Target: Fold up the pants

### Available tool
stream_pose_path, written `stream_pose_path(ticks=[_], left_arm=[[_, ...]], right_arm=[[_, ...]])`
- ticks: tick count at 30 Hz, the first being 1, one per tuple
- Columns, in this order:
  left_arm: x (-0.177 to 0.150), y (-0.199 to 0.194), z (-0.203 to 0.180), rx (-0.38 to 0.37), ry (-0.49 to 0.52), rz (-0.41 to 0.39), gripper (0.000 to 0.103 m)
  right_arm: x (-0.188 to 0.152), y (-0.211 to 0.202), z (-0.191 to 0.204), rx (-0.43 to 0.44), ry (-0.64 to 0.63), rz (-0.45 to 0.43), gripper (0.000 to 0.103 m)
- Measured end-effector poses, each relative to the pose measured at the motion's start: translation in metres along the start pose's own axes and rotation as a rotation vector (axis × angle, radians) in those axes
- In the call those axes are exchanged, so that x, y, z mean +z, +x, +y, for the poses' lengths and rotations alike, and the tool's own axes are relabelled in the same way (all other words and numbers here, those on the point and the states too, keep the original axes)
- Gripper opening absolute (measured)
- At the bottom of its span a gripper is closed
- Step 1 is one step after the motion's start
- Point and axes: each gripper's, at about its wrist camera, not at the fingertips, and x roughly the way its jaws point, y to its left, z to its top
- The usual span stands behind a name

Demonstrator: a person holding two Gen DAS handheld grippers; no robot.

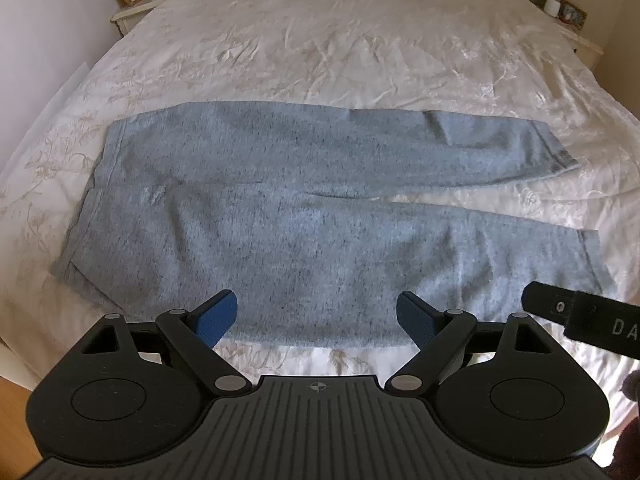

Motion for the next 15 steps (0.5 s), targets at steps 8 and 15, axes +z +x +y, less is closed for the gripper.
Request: stream_pose_path(ticks=[8, 15], left_arm=[[-0.0009, 0.0016, -0.0005, 0.003, 0.010, 0.009, 0.087], [-0.0003, 0.0021, 0.0000, 0.005, 0.009, 0.011, 0.087]], right_arm=[[-0.0056, -0.0076, 0.0073, -0.012, -0.039, -0.005, 0.103], [-0.0045, -0.0058, 0.0007, -0.024, 0.011, 0.024, 0.103]])
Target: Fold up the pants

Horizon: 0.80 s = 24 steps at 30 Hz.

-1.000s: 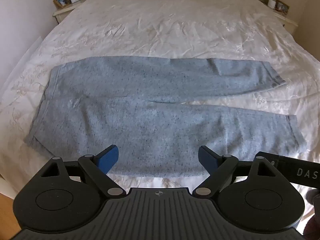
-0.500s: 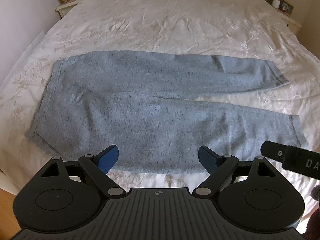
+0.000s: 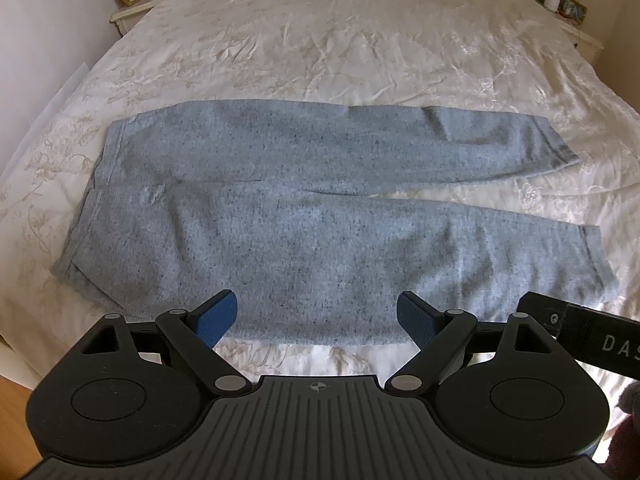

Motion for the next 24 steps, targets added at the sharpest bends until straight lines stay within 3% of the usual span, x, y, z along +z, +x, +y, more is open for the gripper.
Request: stream_pose_path(ticks=[24], left_arm=[[-0.002, 0.007, 0.004, -0.002, -0.024, 0.036, 0.087]], right_arm=[[0.009, 0.012, -0.004, 0.000, 0.007, 0.064, 0.103]])
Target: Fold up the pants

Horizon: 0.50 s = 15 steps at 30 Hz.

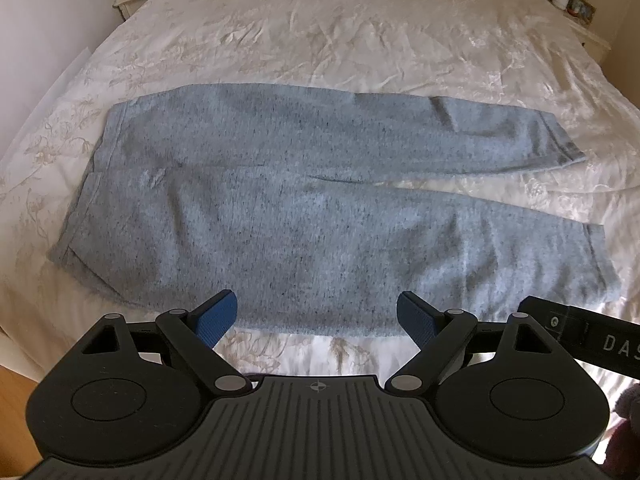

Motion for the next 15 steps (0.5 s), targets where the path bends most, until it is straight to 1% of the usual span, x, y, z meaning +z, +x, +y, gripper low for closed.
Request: stream_pose_path(ticks=[8, 15], left_arm=[[-0.001, 0.005, 0.008, 0.011, -0.009, 0.028, 0.087], [0.004, 0.011, 0.024, 0.010, -0.019, 0.068, 0.087]], right_arm=[[0.000, 0.008, 0.004, 0.009, -0.001, 0.033, 0.103], [-0.001, 0.018, 0.020, 0.005, -0.002, 0.064, 0.103]])
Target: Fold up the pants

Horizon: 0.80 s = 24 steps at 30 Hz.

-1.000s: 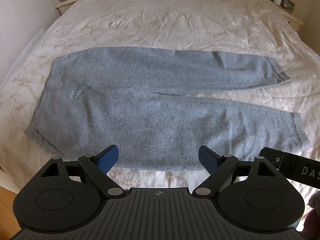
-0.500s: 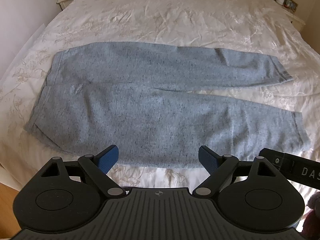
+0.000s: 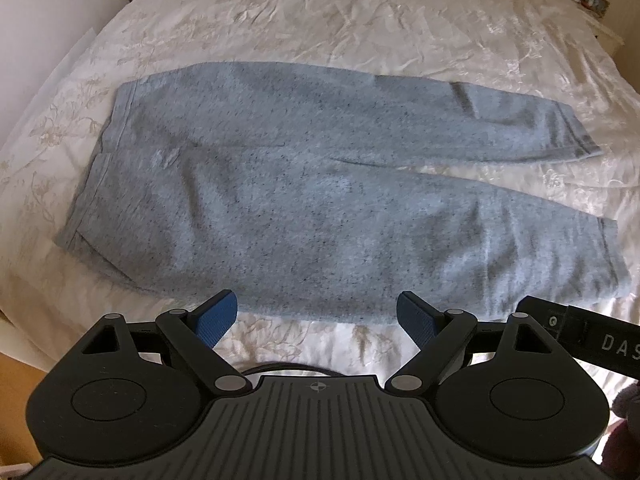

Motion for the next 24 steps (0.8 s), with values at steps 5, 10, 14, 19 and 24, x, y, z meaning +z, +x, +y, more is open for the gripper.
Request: stream_pose_path(ticks=[5, 10, 14, 19, 24], left_arm=[[0.012, 0.007, 0.011, -0.009, 0.008, 0.004, 0.087], [0.028, 0.021, 0.019, -0.019, 0.040, 0.018, 0.086], [0.043, 0.034, 0.028, -0.034, 0.064, 0.034, 0.086], [0.065, 0.056, 0.040, -0.073, 0.093, 0.066, 0.081], [0.100, 0.084, 0.054, -0.092, 0.111, 0.068, 0.070]], right_arm=[[0.004, 0.007, 0.014, -0.015, 0.004, -0.007, 0.103], [0.012, 0.013, 0.022, -0.048, 0.055, -0.004, 0.103], [0.020, 0.020, 0.028, -0.079, 0.100, -0.002, 0.103], [0.036, 0.035, 0.039, -0.128, 0.146, 0.005, 0.103], [0.066, 0.062, 0.043, -0.164, 0.197, 0.033, 0.086]])
